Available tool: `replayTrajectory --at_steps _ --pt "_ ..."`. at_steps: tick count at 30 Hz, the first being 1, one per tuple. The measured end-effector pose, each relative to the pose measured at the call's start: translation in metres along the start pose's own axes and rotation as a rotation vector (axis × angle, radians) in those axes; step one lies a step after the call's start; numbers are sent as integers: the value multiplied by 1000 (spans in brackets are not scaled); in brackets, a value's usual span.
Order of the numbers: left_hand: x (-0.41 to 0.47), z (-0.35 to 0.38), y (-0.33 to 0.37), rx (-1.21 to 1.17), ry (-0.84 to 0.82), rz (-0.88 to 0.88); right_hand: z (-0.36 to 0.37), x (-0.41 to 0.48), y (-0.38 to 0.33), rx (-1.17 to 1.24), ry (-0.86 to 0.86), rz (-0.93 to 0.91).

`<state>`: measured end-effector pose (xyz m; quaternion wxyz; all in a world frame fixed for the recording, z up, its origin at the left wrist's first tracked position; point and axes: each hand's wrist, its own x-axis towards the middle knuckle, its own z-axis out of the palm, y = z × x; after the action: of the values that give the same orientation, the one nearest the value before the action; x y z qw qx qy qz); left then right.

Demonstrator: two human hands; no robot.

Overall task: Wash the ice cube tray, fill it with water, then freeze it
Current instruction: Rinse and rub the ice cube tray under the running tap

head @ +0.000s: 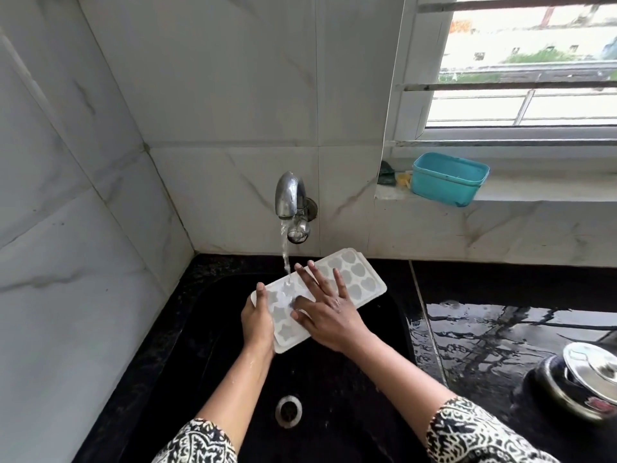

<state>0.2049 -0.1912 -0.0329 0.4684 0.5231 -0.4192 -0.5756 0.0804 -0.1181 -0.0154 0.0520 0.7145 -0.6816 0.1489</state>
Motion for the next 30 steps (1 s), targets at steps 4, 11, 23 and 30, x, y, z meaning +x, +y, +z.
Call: replayTrajectory --at_steps 4,11,23,30 --pt "-3 5 6 -56 47 -27 8 2 -17 -88 91 17" --pt "-8 -4 6 -22 45 16 -8 -5 -13 221 -127 135" --pt "1 -7 16 -87 49 2 5 -33 -27 42 202 242" --pt "7 0 20 -95 29 -16 -1 -28 -28 213 -13 234"
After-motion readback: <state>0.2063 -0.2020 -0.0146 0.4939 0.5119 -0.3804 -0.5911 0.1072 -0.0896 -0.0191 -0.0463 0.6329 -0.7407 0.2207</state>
